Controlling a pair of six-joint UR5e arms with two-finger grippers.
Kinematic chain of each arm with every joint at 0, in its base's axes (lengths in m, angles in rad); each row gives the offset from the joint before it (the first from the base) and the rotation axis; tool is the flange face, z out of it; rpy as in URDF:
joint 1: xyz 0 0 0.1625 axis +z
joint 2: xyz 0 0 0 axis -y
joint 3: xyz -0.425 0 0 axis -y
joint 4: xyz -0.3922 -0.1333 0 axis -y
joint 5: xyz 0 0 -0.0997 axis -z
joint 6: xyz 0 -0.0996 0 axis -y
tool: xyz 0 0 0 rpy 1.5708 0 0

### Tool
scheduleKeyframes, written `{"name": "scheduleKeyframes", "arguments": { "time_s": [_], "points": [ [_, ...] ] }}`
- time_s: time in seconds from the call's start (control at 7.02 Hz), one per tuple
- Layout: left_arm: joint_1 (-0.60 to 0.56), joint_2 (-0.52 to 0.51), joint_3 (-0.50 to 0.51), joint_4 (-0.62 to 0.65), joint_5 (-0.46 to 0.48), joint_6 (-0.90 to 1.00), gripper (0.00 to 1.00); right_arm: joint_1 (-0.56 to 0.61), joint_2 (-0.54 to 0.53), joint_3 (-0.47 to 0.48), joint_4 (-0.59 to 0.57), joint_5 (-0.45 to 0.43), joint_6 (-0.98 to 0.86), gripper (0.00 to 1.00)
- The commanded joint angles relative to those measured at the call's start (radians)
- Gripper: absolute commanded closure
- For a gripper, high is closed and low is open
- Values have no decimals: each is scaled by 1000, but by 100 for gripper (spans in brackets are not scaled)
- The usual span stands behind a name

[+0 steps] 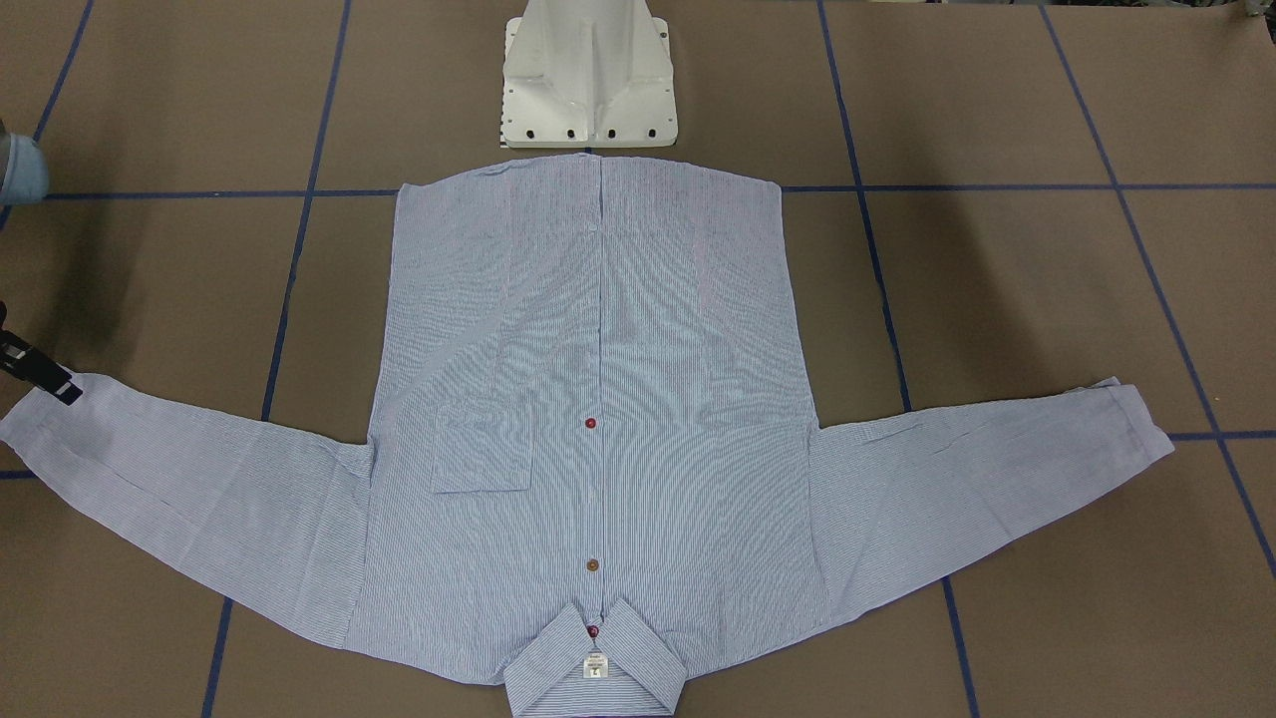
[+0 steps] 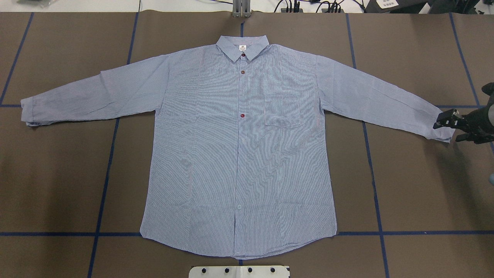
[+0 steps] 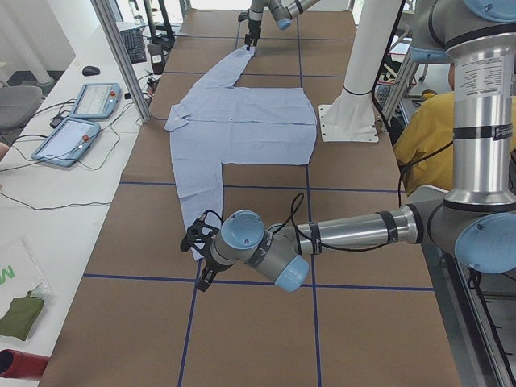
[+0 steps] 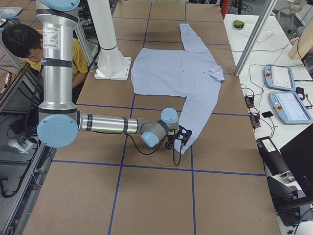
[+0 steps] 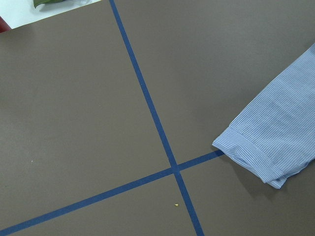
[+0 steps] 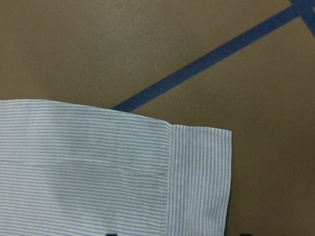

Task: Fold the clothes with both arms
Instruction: 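Grasp the cuff of the sleeve nearest the right gripper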

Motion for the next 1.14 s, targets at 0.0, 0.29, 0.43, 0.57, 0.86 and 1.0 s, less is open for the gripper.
{"name": "scheduleKeyframes", "arguments": {
  "time_s": [0.0, 0.29, 0.43, 0.57, 0.86, 1.0],
  "points": [
    [0, 2, -2, 0, 0, 0, 0, 0, -6, -1, 0, -1, 2, 32],
    [0, 2, -4, 0, 0, 0, 1, 0, -7, -1, 0, -1, 20, 100],
    [0, 2, -4, 0, -2, 0, 0, 0, -7, 2, 0, 0, 19, 100],
    [0, 2, -5, -3, -2, 0, 0, 1, -7, 17, 0, -1, 19, 100],
    [0, 2, -7, -3, -5, 0, 0, 9, -10, 110, -11, 0, 17, 100],
    [0, 5, -7, -3, -5, 0, 0, 7, -13, 200, -43, 2, 17, 100]
  ]
}}
